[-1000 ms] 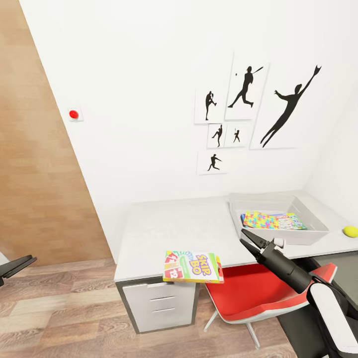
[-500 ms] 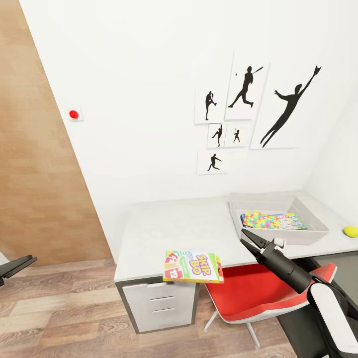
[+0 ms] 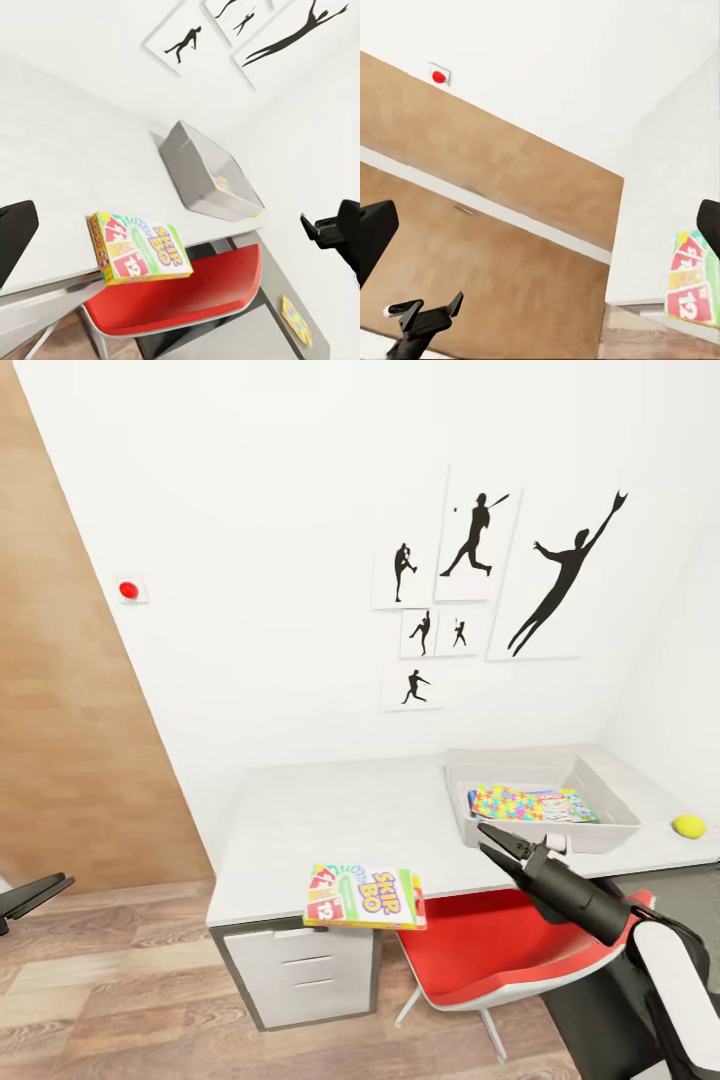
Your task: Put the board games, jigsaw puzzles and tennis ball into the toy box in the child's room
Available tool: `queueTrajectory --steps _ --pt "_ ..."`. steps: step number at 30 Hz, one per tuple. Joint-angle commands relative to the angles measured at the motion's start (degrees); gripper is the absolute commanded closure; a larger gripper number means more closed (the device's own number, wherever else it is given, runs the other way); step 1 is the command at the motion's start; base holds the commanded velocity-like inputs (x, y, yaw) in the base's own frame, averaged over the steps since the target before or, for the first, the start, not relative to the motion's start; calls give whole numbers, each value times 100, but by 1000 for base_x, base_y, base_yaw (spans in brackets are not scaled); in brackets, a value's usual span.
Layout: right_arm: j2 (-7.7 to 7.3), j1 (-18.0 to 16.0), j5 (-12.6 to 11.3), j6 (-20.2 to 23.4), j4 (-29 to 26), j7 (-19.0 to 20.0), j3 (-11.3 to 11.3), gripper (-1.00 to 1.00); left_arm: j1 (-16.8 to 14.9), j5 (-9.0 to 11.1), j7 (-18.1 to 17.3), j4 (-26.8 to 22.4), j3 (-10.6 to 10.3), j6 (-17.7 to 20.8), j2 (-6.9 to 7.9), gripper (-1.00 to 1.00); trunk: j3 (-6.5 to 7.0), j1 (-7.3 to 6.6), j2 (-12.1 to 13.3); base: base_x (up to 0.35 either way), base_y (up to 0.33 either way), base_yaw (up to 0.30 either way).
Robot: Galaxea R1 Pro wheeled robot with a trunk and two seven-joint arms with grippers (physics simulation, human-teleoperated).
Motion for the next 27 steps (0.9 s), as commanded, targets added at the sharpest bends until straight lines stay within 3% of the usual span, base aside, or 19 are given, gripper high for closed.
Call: queueTrajectory --steps 1,6,12,13,16,23,27 --pt "-1 -12 24 160 -39 -113 -17 -100 -5 -11 -26 -3 3 60 1 -100 -13 4 -13 0 -284 0" --pt "-85 -58 9 664 -148 -790 -123 -100 -5 -10 -22 -3 7 60 -2 -100 -13 4 -13 -1 -294 0" --pt "-437 -55 -75 753 -172 -979 -181 -100 -5 -10 -14 -3 10 55 -16 -100 -13 4 -13 -53 -291 0" --pt "-532 -48 -124 753 -175 -990 -171 -100 -5 -10 -12 -3 11 53 -28 -100 -13 4 -13 -55 -191 0" --pt "-621 -39 -232 753 -177 -975 -147 -100 -5 -10 -10 -1 9 55 -47 -100 -13 4 -13 -36 -124 0" --pt "-717 -21 -526 753 -179 -779 -63 -100 -5 -10 -3 -3 -1 58 -74 -100 -13 4 -13 -13 -44 0" --pt "-786 -7 -618 753 -181 -407 -39 -100 -5 -10 0 -3 -4 59 -87 -100 -13 4 -13 -3 -11 0"
